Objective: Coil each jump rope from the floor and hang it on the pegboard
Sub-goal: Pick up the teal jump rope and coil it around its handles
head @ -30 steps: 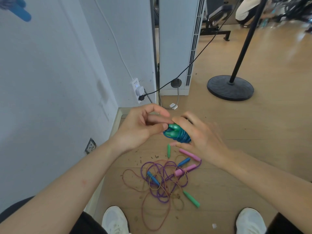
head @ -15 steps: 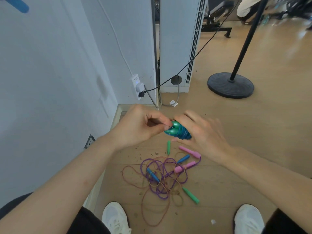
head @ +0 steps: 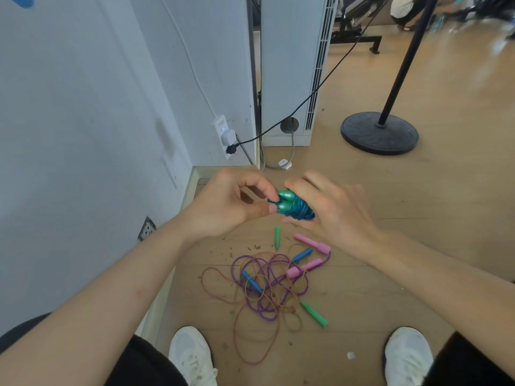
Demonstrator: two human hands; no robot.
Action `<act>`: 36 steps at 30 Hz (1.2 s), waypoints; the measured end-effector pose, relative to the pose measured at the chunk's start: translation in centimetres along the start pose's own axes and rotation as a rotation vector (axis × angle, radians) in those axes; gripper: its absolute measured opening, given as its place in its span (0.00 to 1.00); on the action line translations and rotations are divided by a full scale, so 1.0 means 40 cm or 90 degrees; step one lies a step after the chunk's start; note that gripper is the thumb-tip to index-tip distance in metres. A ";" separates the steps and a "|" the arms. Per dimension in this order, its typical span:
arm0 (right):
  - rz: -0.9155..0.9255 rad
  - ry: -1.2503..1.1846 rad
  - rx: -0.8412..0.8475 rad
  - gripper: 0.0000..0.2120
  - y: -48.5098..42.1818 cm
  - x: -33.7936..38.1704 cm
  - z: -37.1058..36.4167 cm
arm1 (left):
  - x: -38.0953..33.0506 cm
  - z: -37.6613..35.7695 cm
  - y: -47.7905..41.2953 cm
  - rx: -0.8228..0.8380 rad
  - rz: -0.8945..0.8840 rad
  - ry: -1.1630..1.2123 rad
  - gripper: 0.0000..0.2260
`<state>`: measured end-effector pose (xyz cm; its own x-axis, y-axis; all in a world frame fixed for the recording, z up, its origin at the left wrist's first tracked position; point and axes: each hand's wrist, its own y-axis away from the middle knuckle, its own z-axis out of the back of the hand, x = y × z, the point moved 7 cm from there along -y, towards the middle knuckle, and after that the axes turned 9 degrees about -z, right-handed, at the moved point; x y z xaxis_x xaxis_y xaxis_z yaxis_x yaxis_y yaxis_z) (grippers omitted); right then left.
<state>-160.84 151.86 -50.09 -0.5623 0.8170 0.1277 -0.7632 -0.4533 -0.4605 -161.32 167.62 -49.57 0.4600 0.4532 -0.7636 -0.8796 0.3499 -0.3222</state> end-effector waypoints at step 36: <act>-0.206 -0.566 0.198 0.22 -0.054 -0.054 -0.065 | 0.040 0.086 -0.028 -0.175 0.070 0.112 0.03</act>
<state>-157.13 152.00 -51.64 -0.2491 0.4109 0.8770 -0.9000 -0.4326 -0.0529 -159.18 170.79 -48.50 0.3541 0.3198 -0.8788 -0.9334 0.0627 -0.3533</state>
